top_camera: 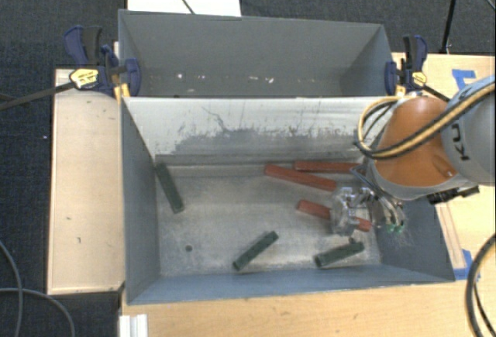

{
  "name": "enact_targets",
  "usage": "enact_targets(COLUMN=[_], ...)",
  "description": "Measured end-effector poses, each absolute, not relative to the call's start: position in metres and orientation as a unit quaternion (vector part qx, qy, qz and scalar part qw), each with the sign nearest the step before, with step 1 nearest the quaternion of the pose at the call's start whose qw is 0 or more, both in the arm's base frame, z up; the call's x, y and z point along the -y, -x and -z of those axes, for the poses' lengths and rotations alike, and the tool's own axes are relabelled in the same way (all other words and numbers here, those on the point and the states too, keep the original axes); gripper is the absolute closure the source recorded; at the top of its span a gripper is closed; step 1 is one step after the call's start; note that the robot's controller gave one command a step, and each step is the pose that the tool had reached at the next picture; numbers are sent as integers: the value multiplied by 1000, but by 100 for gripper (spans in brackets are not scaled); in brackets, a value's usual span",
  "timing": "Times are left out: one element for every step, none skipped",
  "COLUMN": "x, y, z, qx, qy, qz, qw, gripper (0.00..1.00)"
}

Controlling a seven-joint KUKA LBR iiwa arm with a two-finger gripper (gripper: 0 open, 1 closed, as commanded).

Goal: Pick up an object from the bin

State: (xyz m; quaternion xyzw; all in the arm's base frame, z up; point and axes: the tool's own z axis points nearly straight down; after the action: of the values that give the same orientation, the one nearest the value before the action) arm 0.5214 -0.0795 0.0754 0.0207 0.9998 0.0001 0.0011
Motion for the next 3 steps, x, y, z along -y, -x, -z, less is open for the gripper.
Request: enact_targets(x=[80, 79, 52], y=[-521, -521, -552], z=[-75, -75, -71], qx=[-1000, -1000, -992], qy=[-19, -19, -128], qz=[0, 0, 0], qw=[1, 1, 2], gripper=[0, 0, 100])
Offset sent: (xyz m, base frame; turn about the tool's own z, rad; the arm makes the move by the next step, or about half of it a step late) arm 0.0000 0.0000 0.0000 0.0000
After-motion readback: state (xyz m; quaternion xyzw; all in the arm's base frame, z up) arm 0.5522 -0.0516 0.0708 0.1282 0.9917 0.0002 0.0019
